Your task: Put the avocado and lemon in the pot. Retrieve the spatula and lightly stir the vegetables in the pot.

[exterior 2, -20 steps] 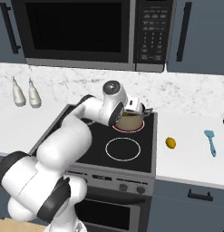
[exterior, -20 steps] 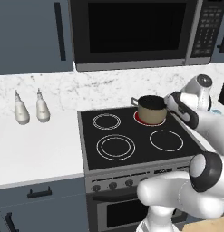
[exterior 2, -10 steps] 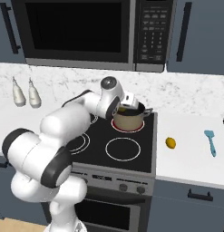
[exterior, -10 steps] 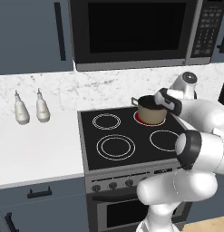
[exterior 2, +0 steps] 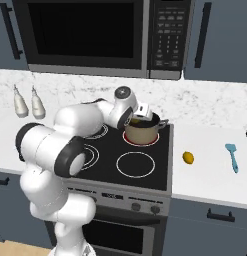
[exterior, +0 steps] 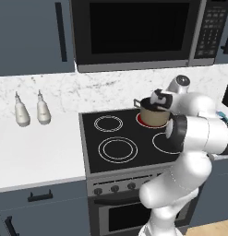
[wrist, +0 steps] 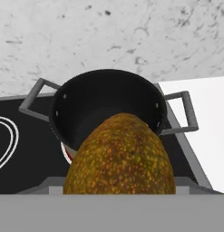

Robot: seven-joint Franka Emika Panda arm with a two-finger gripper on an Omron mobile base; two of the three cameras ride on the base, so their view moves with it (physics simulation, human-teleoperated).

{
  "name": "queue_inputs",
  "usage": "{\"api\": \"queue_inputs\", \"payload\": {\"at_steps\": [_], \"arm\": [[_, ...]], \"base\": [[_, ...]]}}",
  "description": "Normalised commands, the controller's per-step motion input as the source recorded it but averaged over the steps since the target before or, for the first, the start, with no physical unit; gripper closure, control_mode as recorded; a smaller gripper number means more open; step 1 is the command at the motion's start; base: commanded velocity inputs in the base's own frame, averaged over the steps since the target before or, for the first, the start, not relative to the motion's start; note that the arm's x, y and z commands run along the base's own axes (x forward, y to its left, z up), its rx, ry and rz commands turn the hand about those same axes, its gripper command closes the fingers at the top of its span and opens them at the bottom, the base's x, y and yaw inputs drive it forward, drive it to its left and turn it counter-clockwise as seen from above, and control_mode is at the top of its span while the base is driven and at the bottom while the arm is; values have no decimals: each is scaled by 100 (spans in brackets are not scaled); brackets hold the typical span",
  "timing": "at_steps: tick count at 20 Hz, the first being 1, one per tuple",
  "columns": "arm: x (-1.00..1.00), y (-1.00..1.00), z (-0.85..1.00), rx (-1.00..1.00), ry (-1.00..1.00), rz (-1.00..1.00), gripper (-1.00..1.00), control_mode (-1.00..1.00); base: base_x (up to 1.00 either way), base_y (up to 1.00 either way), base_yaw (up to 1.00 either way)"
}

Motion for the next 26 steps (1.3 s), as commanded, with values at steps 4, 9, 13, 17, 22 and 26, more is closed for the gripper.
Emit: {"api": "queue_inputs", "payload": {"at_steps": [4,9,13,17,22,26], "arm": [[41,0,-16,0,2,0,100,-100],[36,0,-15,0,3,0,100,-100],[25,0,-13,0,4,0,100,-100],[25,0,-14,0,2,0,100,-100],[24,0,-19,0,0,0,100,-100],[20,0,-18,0,2,0,100,-100]], "base": [[0,0,0],[0,0,0],[0,0,0],[0,0,0],[0,0,0],[0,0,0]]}}
